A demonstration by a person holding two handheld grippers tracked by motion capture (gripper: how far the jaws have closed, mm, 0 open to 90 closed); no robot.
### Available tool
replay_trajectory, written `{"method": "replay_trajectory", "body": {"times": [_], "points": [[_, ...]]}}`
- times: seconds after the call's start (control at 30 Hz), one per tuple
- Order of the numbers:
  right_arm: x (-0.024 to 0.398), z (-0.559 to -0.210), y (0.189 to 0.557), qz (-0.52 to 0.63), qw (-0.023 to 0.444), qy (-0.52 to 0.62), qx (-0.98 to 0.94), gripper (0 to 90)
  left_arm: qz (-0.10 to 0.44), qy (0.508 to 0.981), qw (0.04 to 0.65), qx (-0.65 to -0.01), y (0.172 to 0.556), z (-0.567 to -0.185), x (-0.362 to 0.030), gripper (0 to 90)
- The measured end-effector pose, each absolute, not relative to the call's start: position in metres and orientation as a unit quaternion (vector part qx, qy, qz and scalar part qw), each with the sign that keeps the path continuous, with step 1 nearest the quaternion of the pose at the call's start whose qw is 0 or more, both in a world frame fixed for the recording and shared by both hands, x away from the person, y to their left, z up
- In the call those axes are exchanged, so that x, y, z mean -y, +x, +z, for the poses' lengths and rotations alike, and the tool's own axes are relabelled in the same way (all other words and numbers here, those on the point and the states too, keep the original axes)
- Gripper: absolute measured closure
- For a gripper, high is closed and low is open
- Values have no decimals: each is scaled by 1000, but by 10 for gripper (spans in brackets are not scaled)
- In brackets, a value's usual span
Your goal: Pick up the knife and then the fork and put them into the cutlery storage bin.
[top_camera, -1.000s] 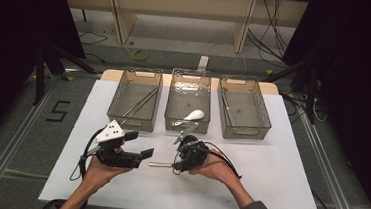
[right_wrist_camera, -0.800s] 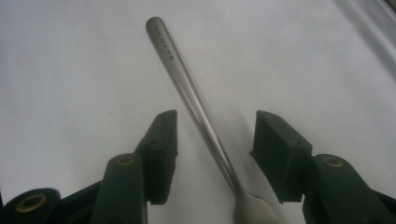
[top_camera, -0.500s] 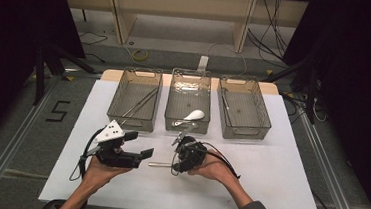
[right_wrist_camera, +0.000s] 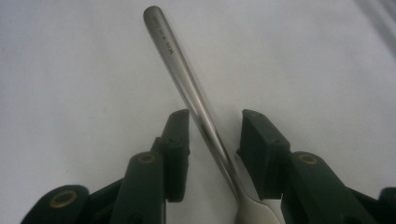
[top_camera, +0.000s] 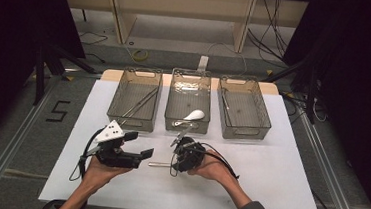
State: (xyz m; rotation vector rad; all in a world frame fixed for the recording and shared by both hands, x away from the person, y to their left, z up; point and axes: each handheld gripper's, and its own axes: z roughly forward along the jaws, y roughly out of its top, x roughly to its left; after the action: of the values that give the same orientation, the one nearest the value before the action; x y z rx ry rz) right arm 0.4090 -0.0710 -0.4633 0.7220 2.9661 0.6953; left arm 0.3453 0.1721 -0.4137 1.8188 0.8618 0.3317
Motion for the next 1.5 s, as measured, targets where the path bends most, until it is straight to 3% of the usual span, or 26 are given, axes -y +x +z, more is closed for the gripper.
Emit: {"method": "replay_trajectory", "body": {"times": [0.5, 1.17, 1.5], "points": [[68, -465, 408, 196, 14, 220, -955, 740, 136, 761, 523, -360, 345, -414, -171, 153], [63, -461, 401, 153, -1, 177, -972, 815, 136, 761, 522, -360, 345, -414, -172, 153], [62, -460, 397, 146, 14, 150, -978, 851, 136, 761, 524, -359, 346, -413, -173, 153]]}}
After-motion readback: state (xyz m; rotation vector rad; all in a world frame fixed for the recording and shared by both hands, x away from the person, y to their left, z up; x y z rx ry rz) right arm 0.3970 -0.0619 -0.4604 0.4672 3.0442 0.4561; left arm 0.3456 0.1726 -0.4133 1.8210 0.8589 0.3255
